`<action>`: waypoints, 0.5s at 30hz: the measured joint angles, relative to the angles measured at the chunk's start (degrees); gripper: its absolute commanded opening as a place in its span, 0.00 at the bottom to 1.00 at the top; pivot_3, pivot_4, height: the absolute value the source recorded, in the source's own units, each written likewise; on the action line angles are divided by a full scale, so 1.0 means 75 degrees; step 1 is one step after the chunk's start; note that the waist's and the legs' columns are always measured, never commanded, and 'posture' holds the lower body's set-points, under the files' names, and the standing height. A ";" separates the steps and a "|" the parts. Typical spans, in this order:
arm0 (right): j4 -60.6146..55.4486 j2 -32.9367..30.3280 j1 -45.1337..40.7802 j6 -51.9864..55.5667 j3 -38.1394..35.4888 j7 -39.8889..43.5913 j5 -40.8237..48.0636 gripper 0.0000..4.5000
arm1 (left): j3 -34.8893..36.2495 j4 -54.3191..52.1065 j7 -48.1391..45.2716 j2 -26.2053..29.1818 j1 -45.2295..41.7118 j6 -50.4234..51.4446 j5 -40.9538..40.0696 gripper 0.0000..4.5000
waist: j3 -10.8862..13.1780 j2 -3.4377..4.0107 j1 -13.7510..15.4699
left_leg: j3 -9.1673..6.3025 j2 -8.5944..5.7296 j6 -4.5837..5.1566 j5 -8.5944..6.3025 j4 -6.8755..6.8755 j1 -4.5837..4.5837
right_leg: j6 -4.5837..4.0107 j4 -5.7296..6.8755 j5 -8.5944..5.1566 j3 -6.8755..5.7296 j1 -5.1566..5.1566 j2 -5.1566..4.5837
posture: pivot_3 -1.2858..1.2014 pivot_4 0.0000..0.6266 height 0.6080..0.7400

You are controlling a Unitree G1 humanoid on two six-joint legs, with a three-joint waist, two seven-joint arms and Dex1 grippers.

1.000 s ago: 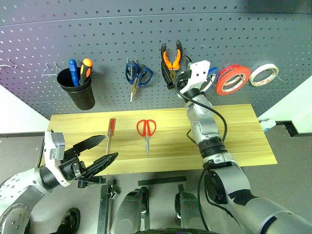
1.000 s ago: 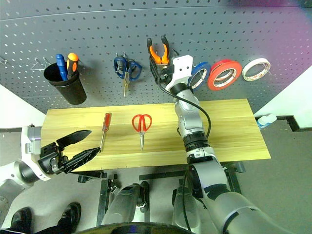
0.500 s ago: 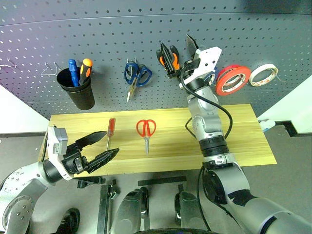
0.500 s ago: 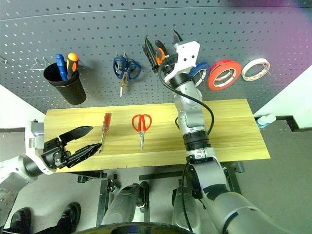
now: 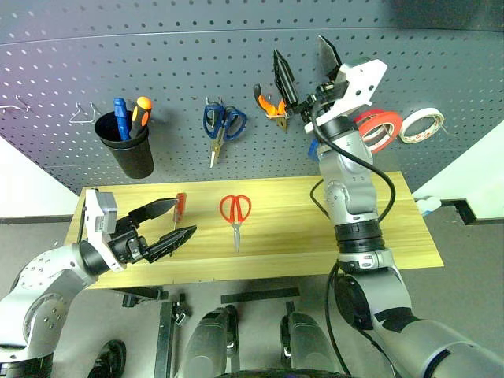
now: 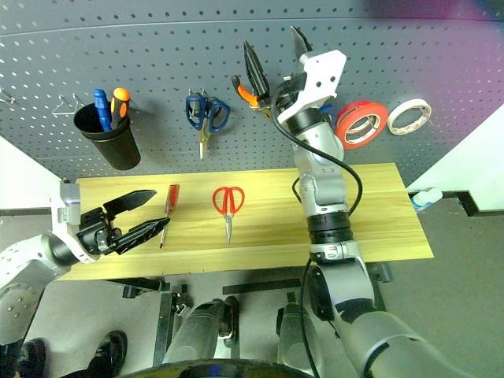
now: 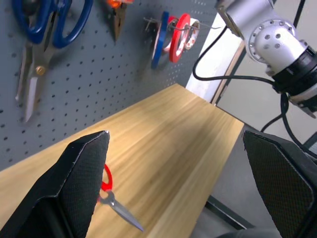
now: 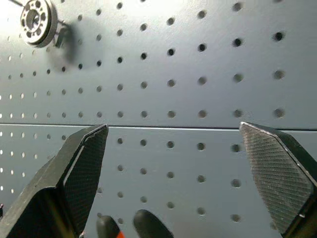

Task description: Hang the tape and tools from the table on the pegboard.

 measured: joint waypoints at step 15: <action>-0.2648 -0.1884 0.2122 0.3307 -0.0754 0.1580 0.2887 0.99 | -0.0321 0.0977 -0.0397 -0.0220 -0.0427 -0.0683 0.0600 1.00 | -0.0530 -0.0001 -0.0004 | -0.0001 0.0007 0.0013 -0.0008 0.0070 0.0019 | 0.0001 0.0036 0.0000 0.0000 0.0043 0.0000 | 0.50 0.00 1.00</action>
